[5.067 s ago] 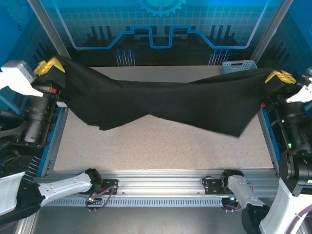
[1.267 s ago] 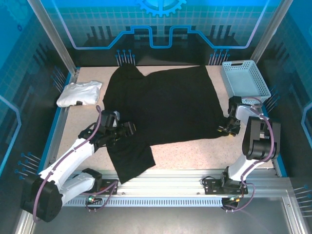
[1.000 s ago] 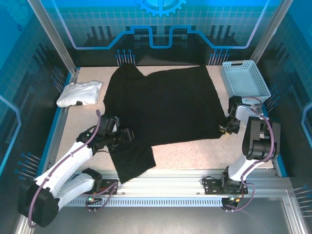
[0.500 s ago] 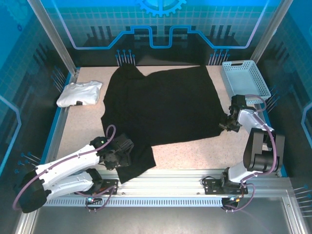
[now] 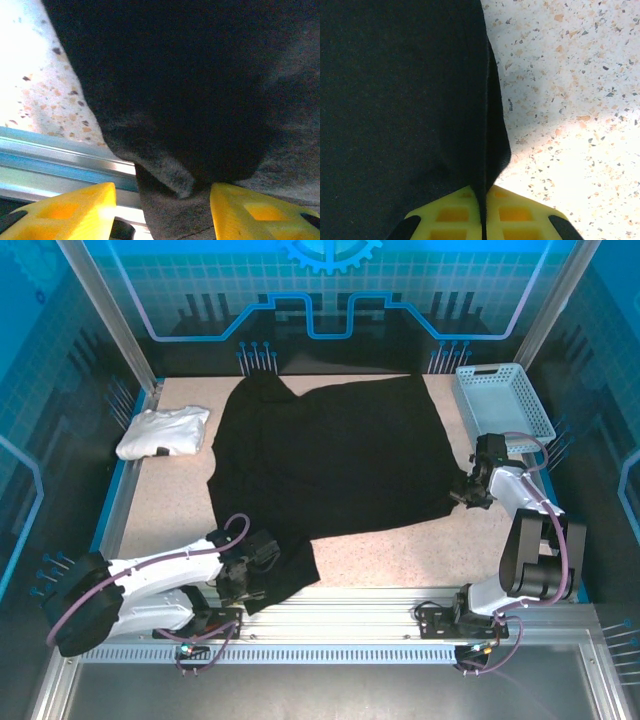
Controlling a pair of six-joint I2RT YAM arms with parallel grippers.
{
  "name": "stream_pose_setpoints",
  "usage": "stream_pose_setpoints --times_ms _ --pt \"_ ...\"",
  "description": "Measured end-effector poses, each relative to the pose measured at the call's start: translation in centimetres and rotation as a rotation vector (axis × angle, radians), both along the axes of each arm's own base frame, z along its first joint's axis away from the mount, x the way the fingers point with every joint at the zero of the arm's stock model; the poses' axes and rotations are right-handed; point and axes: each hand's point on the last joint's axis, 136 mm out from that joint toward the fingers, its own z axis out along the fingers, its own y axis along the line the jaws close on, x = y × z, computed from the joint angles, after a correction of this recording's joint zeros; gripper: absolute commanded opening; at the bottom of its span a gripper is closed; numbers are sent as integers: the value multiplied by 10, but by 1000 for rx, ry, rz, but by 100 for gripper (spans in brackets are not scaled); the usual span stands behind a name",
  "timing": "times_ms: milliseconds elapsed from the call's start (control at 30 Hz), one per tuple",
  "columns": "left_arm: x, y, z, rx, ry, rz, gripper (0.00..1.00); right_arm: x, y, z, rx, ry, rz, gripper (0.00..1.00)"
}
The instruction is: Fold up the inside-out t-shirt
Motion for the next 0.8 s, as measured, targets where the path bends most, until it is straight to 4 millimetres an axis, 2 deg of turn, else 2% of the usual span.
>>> stream_pose_setpoints --times_ms 167,367,600,700,800 --pt "5 -7 -7 -48 -33 -3 22 0 0 0 -2 1 0 8" --pt "9 -18 -2 -128 -69 -2 1 0 -1 0 -10 2 4 7" --pt "13 -21 22 -198 -132 12 0 -11 -3 -8 -23 29 -1 7" --pt "25 -19 44 -231 -183 60 0 -11 -3 -5 -26 19 2 7" --pt "48 -13 76 -276 -261 146 0 -10 -3 2 -31 -5 5 9"
